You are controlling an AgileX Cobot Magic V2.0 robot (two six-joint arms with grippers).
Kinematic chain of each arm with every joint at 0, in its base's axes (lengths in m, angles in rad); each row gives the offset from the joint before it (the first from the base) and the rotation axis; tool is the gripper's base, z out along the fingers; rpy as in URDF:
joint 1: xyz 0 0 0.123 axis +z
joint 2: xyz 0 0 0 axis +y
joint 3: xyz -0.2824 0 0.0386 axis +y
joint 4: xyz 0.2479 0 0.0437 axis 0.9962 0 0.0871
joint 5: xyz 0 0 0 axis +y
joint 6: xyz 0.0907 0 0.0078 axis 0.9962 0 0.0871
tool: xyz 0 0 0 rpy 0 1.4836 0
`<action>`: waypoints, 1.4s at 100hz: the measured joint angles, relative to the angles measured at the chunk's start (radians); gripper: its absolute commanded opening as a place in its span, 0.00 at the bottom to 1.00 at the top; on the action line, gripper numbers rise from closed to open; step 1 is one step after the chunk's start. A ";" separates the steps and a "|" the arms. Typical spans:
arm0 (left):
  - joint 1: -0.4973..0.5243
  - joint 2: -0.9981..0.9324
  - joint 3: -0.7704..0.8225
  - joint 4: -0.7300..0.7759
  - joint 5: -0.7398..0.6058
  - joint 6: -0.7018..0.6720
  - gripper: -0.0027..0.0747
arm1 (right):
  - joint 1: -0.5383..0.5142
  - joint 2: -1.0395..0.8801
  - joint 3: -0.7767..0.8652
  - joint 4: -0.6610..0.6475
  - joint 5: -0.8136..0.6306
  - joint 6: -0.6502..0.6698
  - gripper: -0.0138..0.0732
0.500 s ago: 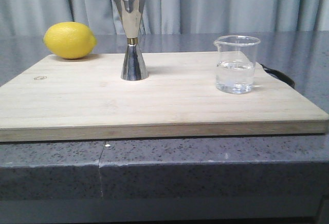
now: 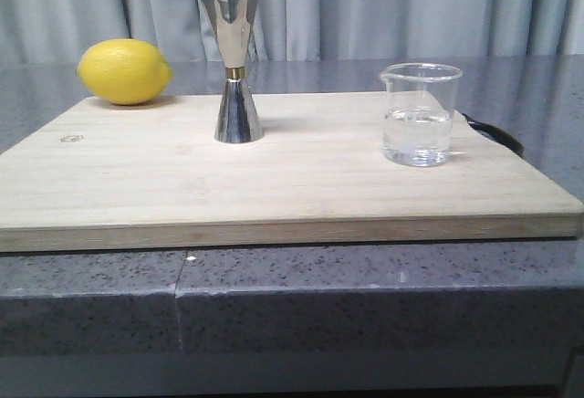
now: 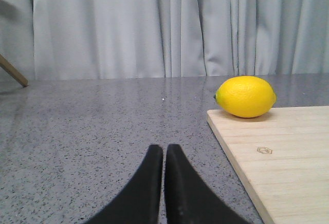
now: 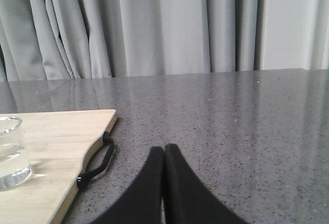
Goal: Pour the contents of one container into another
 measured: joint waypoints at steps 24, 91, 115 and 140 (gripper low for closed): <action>0.000 0.000 0.000 0.000 0.000 0.000 0.01 | 0.000 0.000 0.000 0.000 0.000 0.000 0.07; 0.000 0.000 -0.056 0.000 0.020 0.000 0.01 | 0.000 0.000 -0.083 0.075 0.136 0.000 0.07; 0.000 0.082 -0.287 0.000 0.170 0.000 0.01 | 0.000 0.093 -0.331 0.072 0.340 -0.029 0.07; 0.000 0.279 -0.491 0.000 0.263 0.000 0.01 | 0.000 0.283 -0.511 0.070 0.387 -0.044 0.07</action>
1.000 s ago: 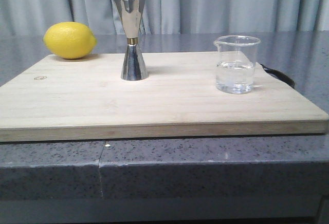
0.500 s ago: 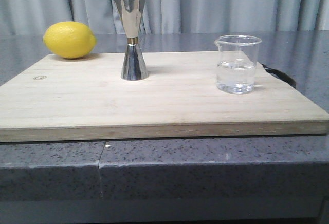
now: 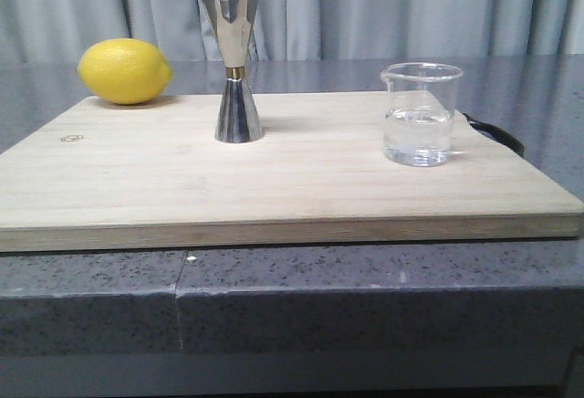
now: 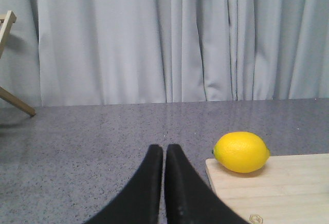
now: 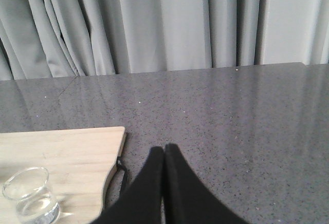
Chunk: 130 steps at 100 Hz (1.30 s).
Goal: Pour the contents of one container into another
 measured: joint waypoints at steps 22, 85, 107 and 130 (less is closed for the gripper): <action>0.000 0.042 -0.024 0.000 -0.002 0.000 0.01 | 0.000 0.046 -0.020 -0.002 -0.024 -0.002 0.07; 0.000 0.042 -0.024 0.000 -0.002 0.000 0.07 | 0.000 0.046 -0.020 -0.004 -0.029 -0.002 0.21; 0.000 0.042 -0.024 0.000 -0.002 0.000 0.71 | 0.000 0.046 -0.020 -0.006 -0.029 -0.002 0.77; 0.000 0.042 -0.024 0.000 -0.002 0.000 0.79 | 0.000 0.046 -0.020 -0.008 -0.029 -0.004 0.84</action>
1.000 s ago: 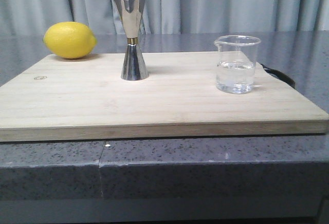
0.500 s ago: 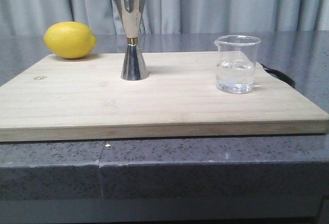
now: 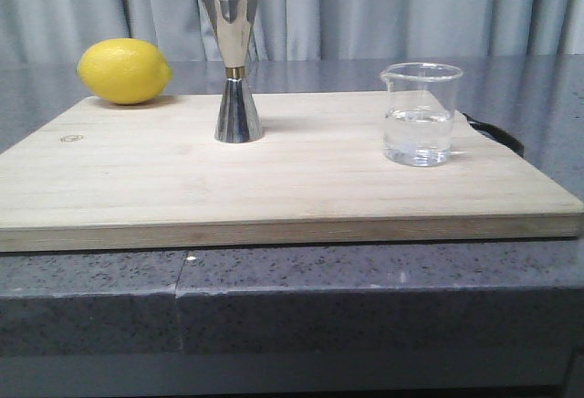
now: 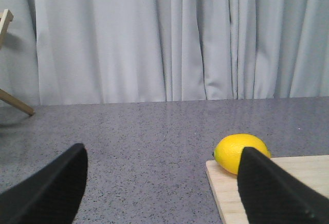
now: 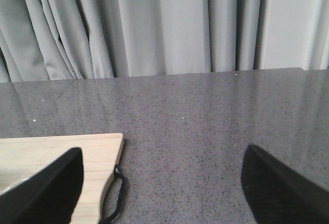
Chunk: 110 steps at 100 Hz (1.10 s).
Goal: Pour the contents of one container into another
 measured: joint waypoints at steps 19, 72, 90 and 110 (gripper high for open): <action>0.000 0.000 0.000 0.000 0.000 0.000 0.79 | 0.000 0.000 0.000 0.000 0.000 0.000 0.84; 0.000 0.082 -0.072 0.000 0.096 0.000 0.79 | 0.000 0.039 -0.037 0.000 0.060 -0.002 0.84; 0.000 0.243 -0.205 0.000 0.313 0.000 0.79 | 0.000 0.149 -0.140 0.002 0.189 -0.002 0.84; 0.000 0.421 -0.297 -0.009 0.457 0.000 0.79 | 0.000 0.279 -0.209 0.002 0.317 -0.002 0.84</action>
